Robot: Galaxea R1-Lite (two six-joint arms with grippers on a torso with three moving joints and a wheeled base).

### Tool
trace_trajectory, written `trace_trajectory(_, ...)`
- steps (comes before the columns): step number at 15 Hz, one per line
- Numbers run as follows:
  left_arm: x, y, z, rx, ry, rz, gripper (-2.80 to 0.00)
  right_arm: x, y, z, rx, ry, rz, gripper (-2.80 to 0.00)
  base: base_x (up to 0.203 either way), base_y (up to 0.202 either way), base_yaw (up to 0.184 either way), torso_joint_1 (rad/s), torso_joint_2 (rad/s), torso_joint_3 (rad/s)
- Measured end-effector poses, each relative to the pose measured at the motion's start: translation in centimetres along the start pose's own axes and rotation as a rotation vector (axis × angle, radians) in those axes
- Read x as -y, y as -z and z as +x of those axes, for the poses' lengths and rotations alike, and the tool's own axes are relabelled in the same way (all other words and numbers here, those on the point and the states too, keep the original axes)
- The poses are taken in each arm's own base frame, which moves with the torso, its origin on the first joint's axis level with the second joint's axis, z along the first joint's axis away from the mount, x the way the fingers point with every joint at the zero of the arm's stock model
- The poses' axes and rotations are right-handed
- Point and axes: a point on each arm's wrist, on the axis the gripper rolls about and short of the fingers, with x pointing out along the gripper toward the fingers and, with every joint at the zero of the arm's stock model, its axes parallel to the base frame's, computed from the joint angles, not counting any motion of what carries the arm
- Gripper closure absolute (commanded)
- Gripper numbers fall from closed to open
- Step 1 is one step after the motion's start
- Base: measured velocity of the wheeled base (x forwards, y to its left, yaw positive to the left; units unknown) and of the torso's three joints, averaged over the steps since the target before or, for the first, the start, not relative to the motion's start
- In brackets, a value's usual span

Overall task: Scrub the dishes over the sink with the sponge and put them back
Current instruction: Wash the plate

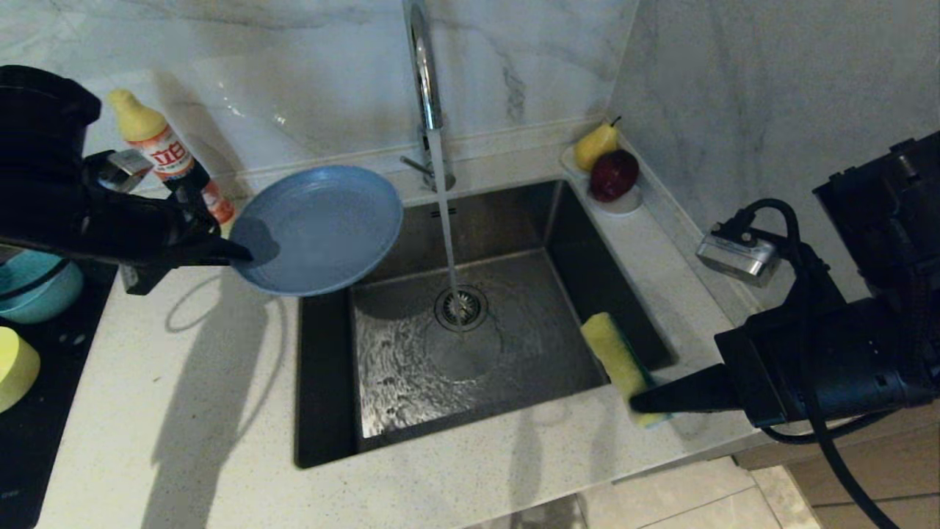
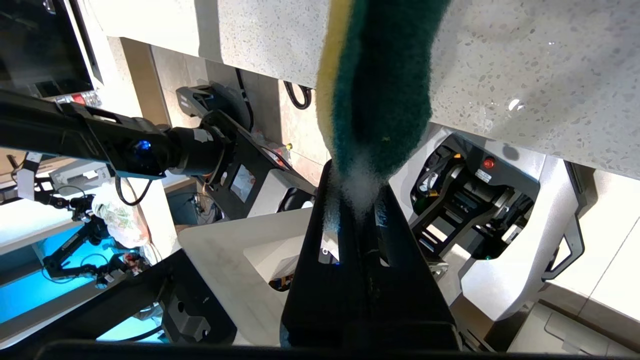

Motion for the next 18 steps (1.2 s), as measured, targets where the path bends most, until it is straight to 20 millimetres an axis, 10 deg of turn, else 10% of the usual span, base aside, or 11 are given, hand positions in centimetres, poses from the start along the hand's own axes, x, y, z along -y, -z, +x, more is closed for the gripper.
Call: trace_trajectory(18,8.5,7.3,11.8,-0.152,0.125,0.134,0.00,0.1,0.4,-0.4,0.008,0.008,-0.004,0.00,0.000,0.000,0.000,0.000,0.00,0.000)
